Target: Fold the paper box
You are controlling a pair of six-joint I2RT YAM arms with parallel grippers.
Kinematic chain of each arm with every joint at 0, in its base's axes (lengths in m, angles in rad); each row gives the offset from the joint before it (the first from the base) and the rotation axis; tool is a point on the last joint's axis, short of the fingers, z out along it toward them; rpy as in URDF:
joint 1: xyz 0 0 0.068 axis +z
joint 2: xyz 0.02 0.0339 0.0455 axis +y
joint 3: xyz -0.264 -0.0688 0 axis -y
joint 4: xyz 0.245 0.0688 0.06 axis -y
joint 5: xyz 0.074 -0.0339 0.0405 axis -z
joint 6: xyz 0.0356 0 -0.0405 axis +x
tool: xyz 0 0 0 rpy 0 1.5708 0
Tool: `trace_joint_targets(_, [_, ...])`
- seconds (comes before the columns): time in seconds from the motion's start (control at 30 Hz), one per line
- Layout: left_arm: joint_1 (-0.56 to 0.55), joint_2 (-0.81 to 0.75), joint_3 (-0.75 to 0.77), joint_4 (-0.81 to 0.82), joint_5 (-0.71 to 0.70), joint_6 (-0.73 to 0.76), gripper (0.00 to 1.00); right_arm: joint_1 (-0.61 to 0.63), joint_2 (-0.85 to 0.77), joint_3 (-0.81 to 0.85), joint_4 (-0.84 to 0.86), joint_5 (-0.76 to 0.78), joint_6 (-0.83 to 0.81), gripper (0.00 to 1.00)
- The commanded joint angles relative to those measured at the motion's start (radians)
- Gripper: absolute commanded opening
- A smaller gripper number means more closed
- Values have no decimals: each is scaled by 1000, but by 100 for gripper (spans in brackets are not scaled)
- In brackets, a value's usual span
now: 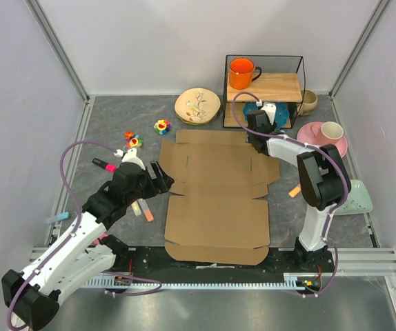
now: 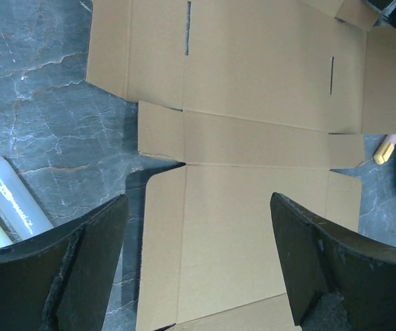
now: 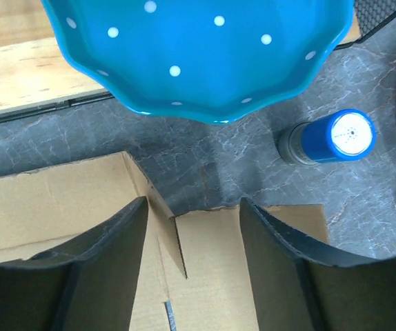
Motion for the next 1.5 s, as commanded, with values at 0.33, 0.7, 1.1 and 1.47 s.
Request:
trace_joint_targets(0.33, [1, 41, 64, 2, -57, 47, 89, 4, -94, -119, 90, -17, 51, 24])
trace_joint_targets(0.7, [4, 92, 81, 35, -120, 73, 89, 7, -446, -359, -39, -36, 114, 0])
trace_joint_targets(1.1, [7, 256, 94, 225, -226, 205, 94, 109, -659, -471, -177, -178, 25, 0])
trace_joint_targets(1.47, [11, 408, 121, 209, -334, 217, 94, 172, -666, -439, -249, -264, 14, 0])
